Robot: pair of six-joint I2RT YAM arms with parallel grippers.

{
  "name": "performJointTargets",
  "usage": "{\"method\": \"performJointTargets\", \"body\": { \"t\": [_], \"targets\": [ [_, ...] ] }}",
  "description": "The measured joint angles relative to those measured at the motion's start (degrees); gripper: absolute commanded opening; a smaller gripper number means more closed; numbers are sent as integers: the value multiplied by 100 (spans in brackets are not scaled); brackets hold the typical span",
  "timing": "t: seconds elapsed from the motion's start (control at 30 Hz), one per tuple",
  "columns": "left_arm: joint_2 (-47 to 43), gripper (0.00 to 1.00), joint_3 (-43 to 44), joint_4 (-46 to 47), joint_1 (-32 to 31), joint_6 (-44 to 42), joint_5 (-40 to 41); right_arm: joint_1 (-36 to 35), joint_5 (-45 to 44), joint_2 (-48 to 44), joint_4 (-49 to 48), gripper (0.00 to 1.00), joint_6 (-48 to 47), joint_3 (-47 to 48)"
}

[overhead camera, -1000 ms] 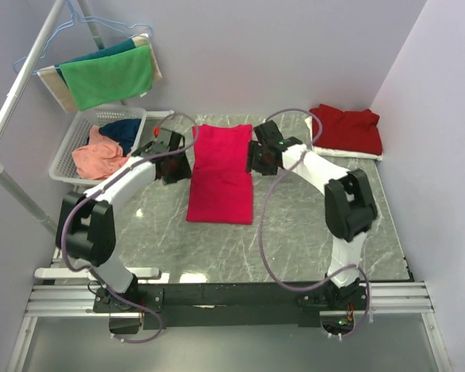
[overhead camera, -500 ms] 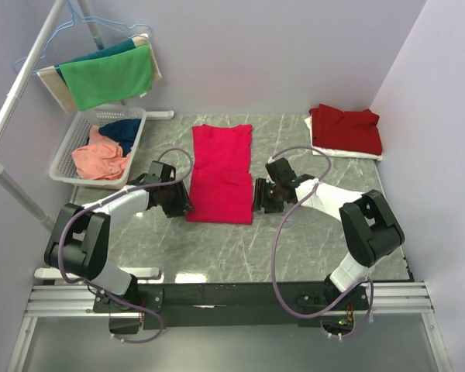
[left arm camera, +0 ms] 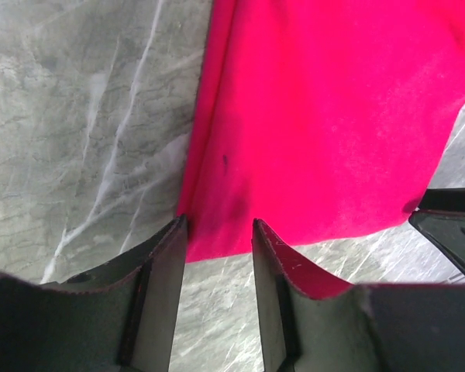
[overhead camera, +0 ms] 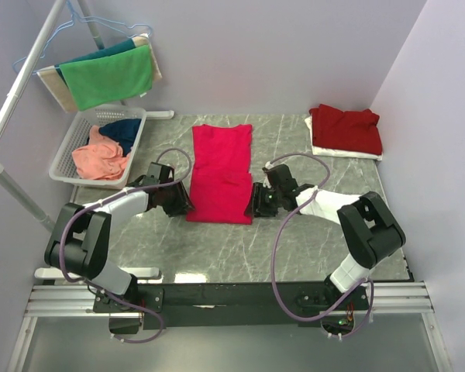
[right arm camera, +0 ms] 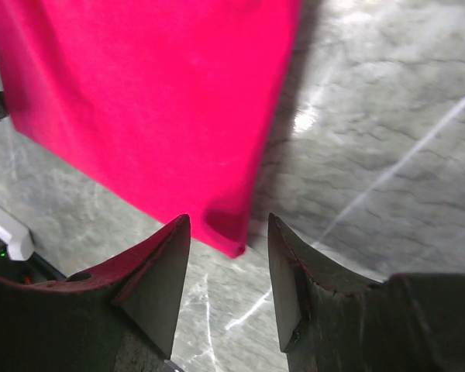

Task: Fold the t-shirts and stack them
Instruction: Fold the tshirt

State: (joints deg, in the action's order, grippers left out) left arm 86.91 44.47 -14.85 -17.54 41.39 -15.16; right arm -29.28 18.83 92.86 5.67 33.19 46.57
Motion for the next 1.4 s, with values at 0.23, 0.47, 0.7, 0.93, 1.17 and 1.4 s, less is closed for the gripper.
{"method": "performJointTargets", "body": {
  "t": [0.23, 0.47, 0.7, 0.93, 1.17, 1.4],
  "targets": [
    [109, 42, 0, -219, 0, -20, -2, -98, 136, 68, -94, 49, 57, 0],
    [236, 34, -9, -243, 0, -11, -107, -238, 210, 264, -179, 42, 131, 0],
    [422, 1, -55, -15, 26, 35, -435, -245, 216, 396, -227, 0, 153, 7],
    [387, 1, -140, 68, 26, 87, -555, -247, 179, 413, -164, 0, 190, 31],
    [-389, 1, -393, -411, -37, 127, -289, -299, 181, 229, 44, 0, 146, -55],
    [-1611, 1, -621, -1040, -579, 461, -138, -542, 175, -710, 461, 0, 116, -509]
  ]
}}
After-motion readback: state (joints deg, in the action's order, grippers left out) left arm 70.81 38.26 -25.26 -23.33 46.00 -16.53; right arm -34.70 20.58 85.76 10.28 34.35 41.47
